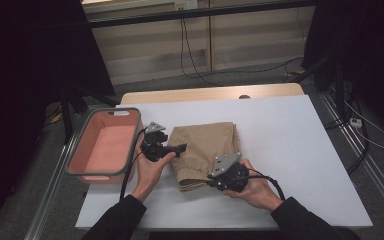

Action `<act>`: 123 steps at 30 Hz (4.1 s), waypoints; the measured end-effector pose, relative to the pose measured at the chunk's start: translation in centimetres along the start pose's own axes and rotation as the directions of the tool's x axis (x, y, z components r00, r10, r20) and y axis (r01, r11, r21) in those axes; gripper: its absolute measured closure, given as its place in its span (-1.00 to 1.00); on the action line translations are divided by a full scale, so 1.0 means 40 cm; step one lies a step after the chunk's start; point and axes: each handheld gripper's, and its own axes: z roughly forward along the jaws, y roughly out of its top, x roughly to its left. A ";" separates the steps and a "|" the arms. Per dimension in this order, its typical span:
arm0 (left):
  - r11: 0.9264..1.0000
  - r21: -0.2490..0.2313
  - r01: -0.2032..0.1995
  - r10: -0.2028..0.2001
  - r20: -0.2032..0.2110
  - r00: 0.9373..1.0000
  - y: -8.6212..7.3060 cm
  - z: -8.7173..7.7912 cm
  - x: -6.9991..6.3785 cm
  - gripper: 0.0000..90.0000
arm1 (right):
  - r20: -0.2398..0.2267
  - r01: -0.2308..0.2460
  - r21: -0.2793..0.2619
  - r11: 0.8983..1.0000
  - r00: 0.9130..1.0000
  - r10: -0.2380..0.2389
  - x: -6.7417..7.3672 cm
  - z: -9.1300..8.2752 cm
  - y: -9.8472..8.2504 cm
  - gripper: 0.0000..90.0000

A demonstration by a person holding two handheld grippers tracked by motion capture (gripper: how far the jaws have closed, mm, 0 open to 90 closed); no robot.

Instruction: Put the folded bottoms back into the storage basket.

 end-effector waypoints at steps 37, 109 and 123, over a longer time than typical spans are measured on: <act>0.987 0.124 0.097 -0.085 -0.105 0.991 0.011 0.160 0.110 0.01 | -0.059 0.005 -0.006 1.000 0.998 -0.005 0.051 0.005 0.008 0.75; 0.990 -0.070 0.121 -0.116 0.066 0.991 0.079 0.039 0.082 0.93 | -0.048 -0.050 -0.137 0.989 0.998 0.043 0.047 -0.015 0.014 0.75; 0.987 -0.114 0.114 -0.105 0.079 0.991 0.103 0.003 0.076 0.93 | -0.042 -0.051 -0.172 0.984 0.998 0.044 0.046 -0.026 0.029 0.75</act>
